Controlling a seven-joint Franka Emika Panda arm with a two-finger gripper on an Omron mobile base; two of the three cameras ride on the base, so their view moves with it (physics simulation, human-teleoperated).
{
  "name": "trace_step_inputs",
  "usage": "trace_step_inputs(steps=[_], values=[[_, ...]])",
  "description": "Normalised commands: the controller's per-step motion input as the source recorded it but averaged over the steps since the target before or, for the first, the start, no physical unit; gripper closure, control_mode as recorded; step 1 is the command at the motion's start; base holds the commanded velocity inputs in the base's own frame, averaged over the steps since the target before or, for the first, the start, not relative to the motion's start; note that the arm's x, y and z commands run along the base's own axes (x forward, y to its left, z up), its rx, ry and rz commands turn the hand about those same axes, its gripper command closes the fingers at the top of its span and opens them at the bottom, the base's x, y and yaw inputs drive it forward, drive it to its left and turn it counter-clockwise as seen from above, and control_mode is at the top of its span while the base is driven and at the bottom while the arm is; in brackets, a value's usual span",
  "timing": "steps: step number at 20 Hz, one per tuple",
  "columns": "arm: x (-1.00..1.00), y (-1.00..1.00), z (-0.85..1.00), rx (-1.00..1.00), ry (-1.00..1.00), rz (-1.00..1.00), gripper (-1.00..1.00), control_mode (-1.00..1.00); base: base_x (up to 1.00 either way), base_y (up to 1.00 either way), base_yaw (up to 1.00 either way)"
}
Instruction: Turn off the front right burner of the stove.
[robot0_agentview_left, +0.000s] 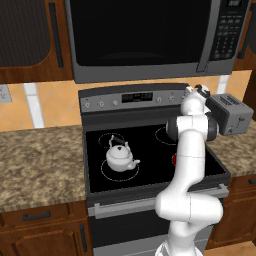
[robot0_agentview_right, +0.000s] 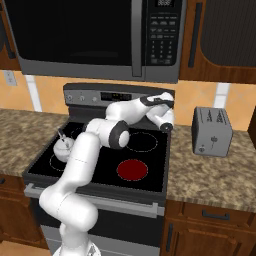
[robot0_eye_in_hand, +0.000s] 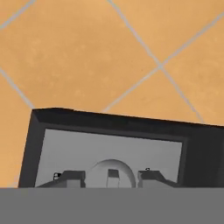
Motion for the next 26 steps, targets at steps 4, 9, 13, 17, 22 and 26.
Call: trace_step_inputs(steps=[4,9,13,17,22,26], values=[[0.00,-0.15,0.11,0.42,0.11,-0.33,1.00,-1.00,0.00,0.00,0.00],[0.00,-0.23,0.20,0.53,0.11,-0.31,1.00,-1.00,0.00,0.00,0.00],[0.00,-0.30,0.23,0.58,0.11,-0.27,1.00,-1.00,0.00,0.00,0.00],[0.00,-0.39,0.24,0.64,0.09,-0.22,1.00,-1.00,0.00,0.00,0.00],[0.00,-0.46,0.27,0.73,0.08,-0.17,1.00,-1.00,0.00,0.00,0.00],[0.00,-0.54,0.33,0.81,0.06,-0.14,1.00,-1.00,0.00,0.00,0.00]])
